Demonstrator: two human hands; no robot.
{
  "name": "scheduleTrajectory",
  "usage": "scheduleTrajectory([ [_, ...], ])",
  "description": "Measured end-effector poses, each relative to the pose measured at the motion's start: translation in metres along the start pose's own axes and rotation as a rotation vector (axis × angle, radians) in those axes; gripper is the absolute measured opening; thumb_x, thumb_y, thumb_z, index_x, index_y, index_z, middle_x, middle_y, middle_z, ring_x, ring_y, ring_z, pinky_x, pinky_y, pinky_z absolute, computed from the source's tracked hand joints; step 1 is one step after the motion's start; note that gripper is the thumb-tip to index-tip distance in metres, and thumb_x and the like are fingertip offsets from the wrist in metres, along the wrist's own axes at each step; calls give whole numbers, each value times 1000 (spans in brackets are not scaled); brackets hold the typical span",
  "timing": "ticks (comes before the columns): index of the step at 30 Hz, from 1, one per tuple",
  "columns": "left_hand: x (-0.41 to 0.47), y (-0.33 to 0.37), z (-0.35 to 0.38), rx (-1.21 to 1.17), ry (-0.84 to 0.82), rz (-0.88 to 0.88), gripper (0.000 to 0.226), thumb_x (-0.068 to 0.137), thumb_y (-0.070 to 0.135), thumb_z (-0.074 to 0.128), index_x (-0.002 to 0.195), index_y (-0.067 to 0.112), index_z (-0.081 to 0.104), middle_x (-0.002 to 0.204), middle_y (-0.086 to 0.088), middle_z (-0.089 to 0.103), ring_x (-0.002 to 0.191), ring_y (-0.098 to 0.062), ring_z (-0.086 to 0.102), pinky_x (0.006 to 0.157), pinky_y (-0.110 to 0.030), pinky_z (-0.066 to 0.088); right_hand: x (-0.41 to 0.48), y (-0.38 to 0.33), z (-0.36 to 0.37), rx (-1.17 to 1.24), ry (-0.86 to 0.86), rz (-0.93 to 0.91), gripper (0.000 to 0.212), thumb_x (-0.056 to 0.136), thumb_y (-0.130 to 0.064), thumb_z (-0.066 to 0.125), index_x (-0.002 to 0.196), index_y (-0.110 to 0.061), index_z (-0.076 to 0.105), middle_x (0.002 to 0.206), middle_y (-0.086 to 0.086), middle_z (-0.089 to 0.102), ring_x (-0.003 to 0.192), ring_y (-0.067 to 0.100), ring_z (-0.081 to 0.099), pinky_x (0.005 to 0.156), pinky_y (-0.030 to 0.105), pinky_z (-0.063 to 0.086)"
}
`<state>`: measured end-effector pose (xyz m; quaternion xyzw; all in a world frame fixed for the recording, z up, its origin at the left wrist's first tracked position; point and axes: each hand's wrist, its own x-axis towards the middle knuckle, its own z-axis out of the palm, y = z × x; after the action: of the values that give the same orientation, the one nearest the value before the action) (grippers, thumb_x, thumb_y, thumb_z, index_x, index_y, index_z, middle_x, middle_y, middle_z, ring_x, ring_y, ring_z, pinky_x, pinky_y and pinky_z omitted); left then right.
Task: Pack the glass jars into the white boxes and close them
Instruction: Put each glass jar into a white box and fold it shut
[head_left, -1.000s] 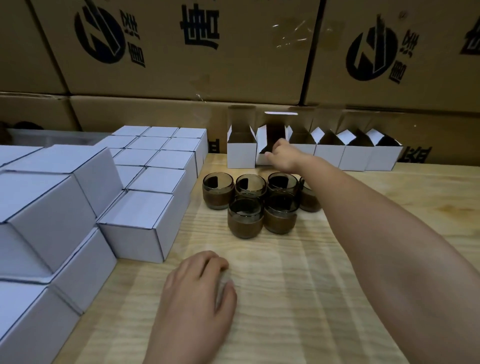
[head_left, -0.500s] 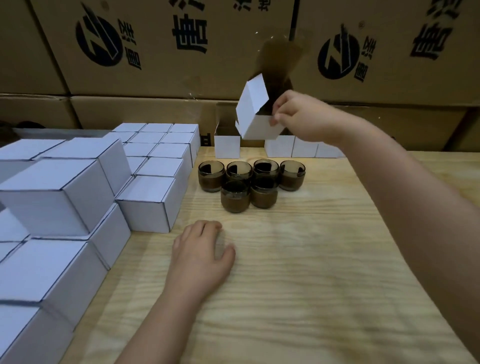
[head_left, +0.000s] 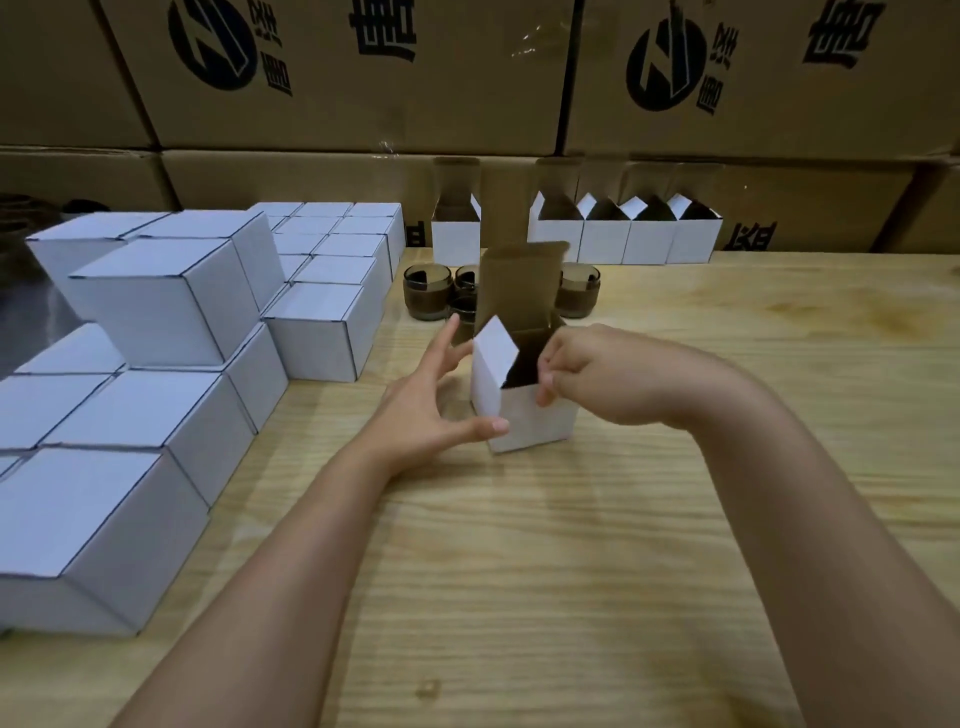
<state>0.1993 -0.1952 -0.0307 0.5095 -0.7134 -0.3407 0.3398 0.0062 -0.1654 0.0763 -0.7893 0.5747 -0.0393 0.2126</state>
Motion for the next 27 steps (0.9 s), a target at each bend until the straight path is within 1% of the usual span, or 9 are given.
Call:
scheduleTrajectory([
  [3, 3, -2, 1, -17, -22, 12, 120, 49, 71, 78, 146, 55, 10, 144, 23, 42, 136, 0, 36, 114, -40, 32, 6, -9, 11, -26, 55, 3, 28, 101, -20, 39, 101, -8, 65, 122, 8, 49, 104, 22, 52, 92, 36, 44],
  [6, 5, -4, 2, -16, -8, 3, 115, 48, 69, 80, 146, 48, 22, 141, 15, 49, 130, -3, 44, 110, -40, 38, 7, -11, 15, -38, 130, -34, 29, 100, -21, 42, 99, -8, 68, 110, 7, 61, 96, 18, 55, 75, 29, 46],
  [8, 6, -6, 2, -29, -3, 6, 108, 50, 66, 81, 142, 49, 27, 138, 16, 52, 127, -4, 48, 108, -41, 41, 8, -7, 14, 47, 334, -100, 20, 97, -24, 50, 95, -16, 69, 100, -1, 62, 86, 11, 55, 65, 18, 42],
  [10, 5, -6, 2, -42, -4, 5, 100, 51, 63, 82, 136, 56, 30, 136, 18, 53, 123, -3, 51, 106, -41, 43, 14, 1, 14, 132, 657, -178, 11, 93, -27, 57, 96, -21, 66, 96, -9, 52, 87, 6, 50, 72, 18, 41],
  [12, 5, -6, 1, -54, -12, -1, 94, 50, 60, 83, 129, 63, 32, 133, 20, 54, 119, -1, 53, 105, -40, 44, 22, 9, 19, 228, 791, -238, 15, 90, -28, 62, 103, -21, 64, 98, -11, 45, 94, 3, 47, 81, 18, 42],
  [16, 5, -6, -1, -97, -36, 1, 96, 48, 52, 85, 132, 52, 38, 129, 16, 58, 118, -4, 55, 106, -40, 43, 39, 23, 40, 395, 761, -279, 18, 91, -18, 61, 109, -20, 64, 105, -12, 44, 90, -6, 48, 74, 5, 41],
  [21, 4, -5, -2, -122, -45, -13, 102, 47, 47, 85, 137, 40, 39, 131, 13, 57, 121, -7, 54, 106, -38, 42, 50, 44, 47, 685, 857, -255, 35, 93, -1, 46, 100, -31, 62, 111, -8, 52, 93, -5, 52, 68, 4, 41],
  [24, 4, -4, -2, -133, -49, -14, 100, 50, 38, 87, 138, 37, 39, 131, 11, 58, 121, -9, 54, 107, -39, 42, 53, 59, 59, 657, 714, -241, 52, 91, 6, 37, 104, -38, 59, 119, -8, 53, 106, -8, 47, 83, 6, 38],
  [27, 4, -4, -2, -149, -54, -5, 97, 52, 32, 87, 138, 34, 40, 130, 10, 60, 120, -10, 56, 106, -39, 43, 57, 67, 73, 719, 505, -295, 63, 89, 8, 27, 117, -41, 55, 132, -8, 51, 125, 3, 43, 108, 30, 37],
])
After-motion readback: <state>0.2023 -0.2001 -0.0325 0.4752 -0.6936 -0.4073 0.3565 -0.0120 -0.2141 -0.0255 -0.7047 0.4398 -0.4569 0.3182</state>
